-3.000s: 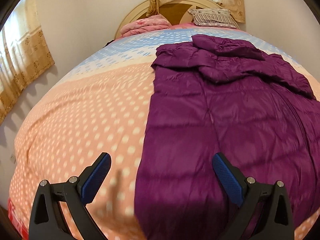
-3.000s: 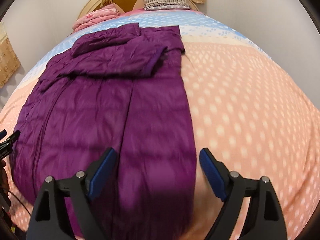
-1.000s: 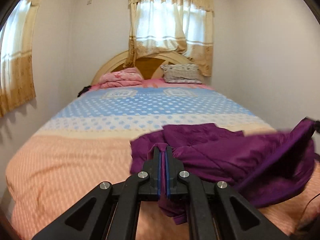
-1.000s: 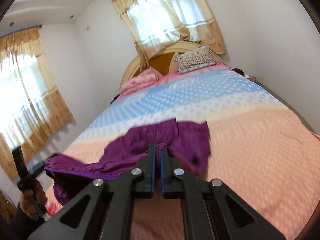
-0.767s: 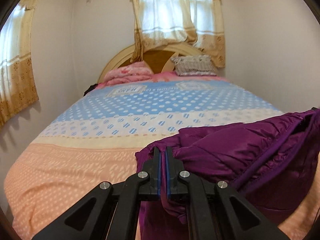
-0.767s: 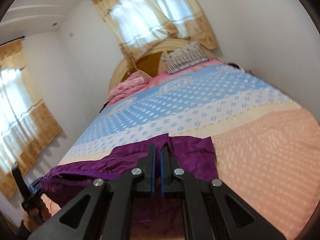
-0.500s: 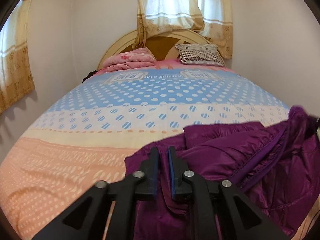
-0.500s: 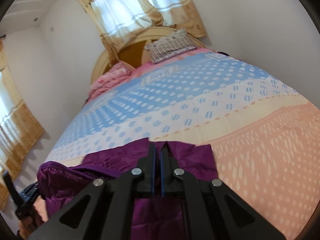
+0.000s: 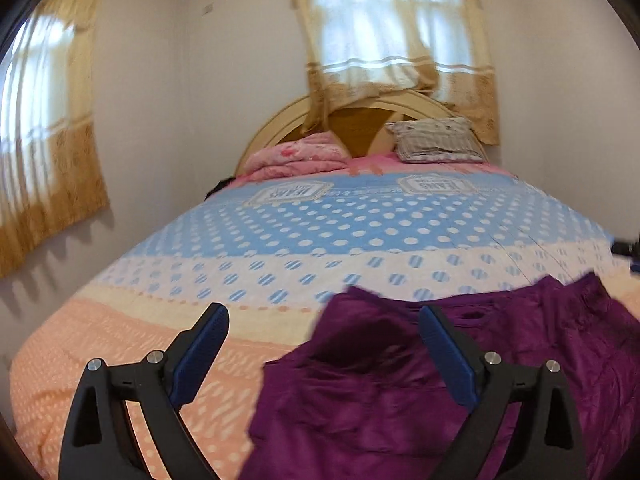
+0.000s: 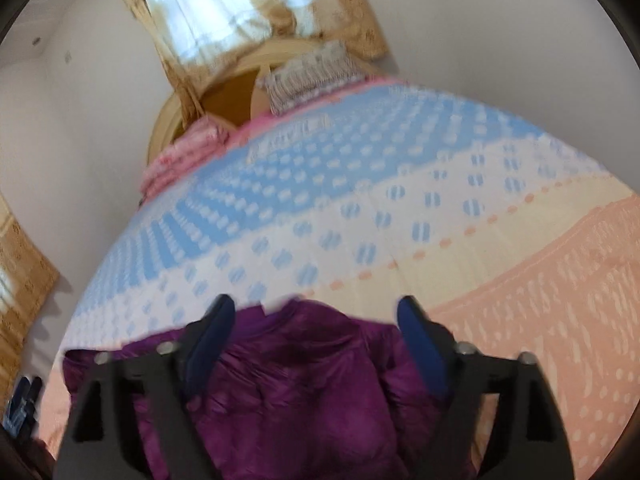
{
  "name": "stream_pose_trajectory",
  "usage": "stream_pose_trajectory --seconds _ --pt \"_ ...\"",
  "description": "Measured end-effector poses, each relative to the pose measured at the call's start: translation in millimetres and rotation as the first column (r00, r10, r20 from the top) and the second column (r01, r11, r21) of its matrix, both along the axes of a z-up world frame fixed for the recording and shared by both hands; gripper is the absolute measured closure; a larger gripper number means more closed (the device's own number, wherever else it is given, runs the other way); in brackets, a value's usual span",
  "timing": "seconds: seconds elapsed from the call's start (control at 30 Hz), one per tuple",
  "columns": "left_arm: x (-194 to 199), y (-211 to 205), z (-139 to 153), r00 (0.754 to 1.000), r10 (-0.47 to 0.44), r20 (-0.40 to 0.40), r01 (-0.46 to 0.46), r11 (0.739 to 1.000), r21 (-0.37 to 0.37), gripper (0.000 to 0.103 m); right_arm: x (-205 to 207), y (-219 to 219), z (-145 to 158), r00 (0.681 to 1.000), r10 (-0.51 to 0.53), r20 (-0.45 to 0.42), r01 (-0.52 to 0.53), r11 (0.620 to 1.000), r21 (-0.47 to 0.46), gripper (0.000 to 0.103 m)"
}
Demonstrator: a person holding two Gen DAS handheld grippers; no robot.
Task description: Fold large clothes
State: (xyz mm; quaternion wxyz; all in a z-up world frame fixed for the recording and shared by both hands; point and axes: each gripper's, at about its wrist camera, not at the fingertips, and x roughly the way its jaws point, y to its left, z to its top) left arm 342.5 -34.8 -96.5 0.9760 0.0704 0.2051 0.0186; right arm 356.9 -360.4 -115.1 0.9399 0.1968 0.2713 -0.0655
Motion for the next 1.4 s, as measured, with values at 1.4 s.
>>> stream_pose_trajectory --seconds 1.4 --pt "141 -11 -100 0.906 0.164 -0.39 -0.14 0.986 0.089 0.001 67 85 -89 0.947 0.076 -0.312 -0.151 0.963 -0.224 0.022"
